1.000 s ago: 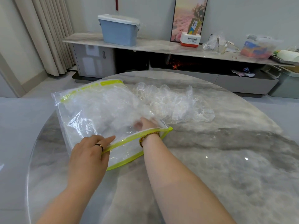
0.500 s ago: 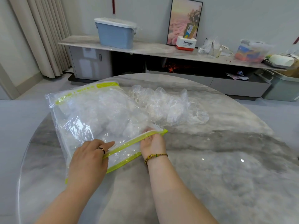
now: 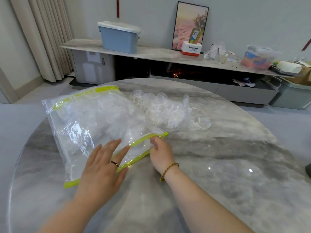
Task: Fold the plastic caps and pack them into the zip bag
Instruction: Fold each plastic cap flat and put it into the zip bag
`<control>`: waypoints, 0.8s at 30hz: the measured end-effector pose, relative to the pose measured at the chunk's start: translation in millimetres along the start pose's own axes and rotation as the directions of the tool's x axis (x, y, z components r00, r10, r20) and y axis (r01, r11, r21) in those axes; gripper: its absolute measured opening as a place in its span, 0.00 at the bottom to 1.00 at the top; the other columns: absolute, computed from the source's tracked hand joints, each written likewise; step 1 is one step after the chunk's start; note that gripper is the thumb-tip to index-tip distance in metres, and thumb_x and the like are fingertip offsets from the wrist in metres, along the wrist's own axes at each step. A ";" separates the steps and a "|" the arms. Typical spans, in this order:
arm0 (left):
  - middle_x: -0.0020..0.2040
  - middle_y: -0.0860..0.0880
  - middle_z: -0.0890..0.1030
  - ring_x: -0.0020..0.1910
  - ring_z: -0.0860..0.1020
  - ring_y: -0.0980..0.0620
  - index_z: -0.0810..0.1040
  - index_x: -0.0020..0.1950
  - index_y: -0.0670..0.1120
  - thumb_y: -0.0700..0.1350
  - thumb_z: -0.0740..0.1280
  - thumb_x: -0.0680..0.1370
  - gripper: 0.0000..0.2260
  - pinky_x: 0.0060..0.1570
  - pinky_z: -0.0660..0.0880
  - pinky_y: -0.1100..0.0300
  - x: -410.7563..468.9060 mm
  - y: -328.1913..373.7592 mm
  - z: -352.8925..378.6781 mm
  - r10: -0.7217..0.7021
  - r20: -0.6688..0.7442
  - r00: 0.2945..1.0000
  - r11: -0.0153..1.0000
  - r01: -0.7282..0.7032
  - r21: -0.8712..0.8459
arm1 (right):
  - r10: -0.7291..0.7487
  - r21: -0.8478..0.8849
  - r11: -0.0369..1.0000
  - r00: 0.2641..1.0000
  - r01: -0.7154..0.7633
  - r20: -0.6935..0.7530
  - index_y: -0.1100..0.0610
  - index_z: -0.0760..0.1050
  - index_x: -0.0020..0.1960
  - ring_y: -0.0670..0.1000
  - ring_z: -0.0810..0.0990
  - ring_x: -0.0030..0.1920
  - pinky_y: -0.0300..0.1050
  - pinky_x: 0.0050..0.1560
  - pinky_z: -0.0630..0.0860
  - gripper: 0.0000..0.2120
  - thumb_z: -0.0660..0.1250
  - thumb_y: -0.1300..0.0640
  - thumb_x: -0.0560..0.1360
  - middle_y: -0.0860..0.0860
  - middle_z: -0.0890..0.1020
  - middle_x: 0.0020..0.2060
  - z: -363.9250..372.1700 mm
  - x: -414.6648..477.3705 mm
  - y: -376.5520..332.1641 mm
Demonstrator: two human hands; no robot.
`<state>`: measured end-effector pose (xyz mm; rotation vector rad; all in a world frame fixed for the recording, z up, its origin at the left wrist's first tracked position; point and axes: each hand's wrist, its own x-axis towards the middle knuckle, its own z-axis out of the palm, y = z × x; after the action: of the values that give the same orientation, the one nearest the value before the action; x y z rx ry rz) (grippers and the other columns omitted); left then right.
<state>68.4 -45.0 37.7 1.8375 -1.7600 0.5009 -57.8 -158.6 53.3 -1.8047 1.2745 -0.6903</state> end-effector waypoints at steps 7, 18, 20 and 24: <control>0.61 0.45 0.77 0.72 0.58 0.51 0.69 0.59 0.50 0.53 0.41 0.82 0.20 0.70 0.49 0.58 -18.9 35.0 27.9 0.139 0.235 0.962 0.990 -0.138 -0.024 | -0.003 -0.365 0.927 0.970 -0.089 -0.243 0.60 0.77 0.57 0.55 0.66 0.65 0.35 0.60 0.60 0.17 0.55 0.69 0.74 0.56 0.71 0.64 -77.2 20.9 42.3; 0.55 0.48 0.82 0.58 0.68 0.55 0.82 0.53 0.44 0.56 0.39 0.81 0.33 0.68 0.45 0.65 -19.1 24.4 42.8 -0.077 0.414 0.907 0.996 0.054 0.068 | 0.087 -0.791 0.596 0.990 -0.141 -0.111 0.56 0.61 0.70 0.55 0.50 0.73 0.47 0.72 0.49 0.24 0.52 0.67 0.75 0.50 0.57 0.74 -103.5 77.6 62.2; 0.55 0.48 0.82 0.59 0.68 0.55 0.82 0.53 0.45 0.56 0.39 0.81 0.33 0.68 0.45 0.65 -17.9 22.8 44.0 -0.080 0.394 0.916 0.996 0.053 0.077 | -0.016 -0.780 0.609 0.981 -0.145 -0.195 0.58 0.65 0.67 0.55 0.58 0.69 0.44 0.68 0.51 0.21 0.54 0.67 0.75 0.51 0.66 0.69 -107.3 73.5 63.6; 0.53 0.49 0.83 0.58 0.76 0.52 0.83 0.52 0.45 0.56 0.39 0.81 0.33 0.67 0.46 0.68 -15.3 22.9 38.9 -0.072 0.358 0.931 0.997 0.059 0.048 | -0.427 -0.780 0.625 0.845 0.019 -0.322 0.62 0.78 0.50 0.59 0.74 0.55 0.43 0.56 0.56 0.12 0.59 0.67 0.71 0.55 0.82 0.48 -112.8 47.4 66.4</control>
<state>40.6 -56.7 0.7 2.1110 -1.9215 0.1747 -164.5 -248.0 55.7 -2.6400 1.8812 -0.8657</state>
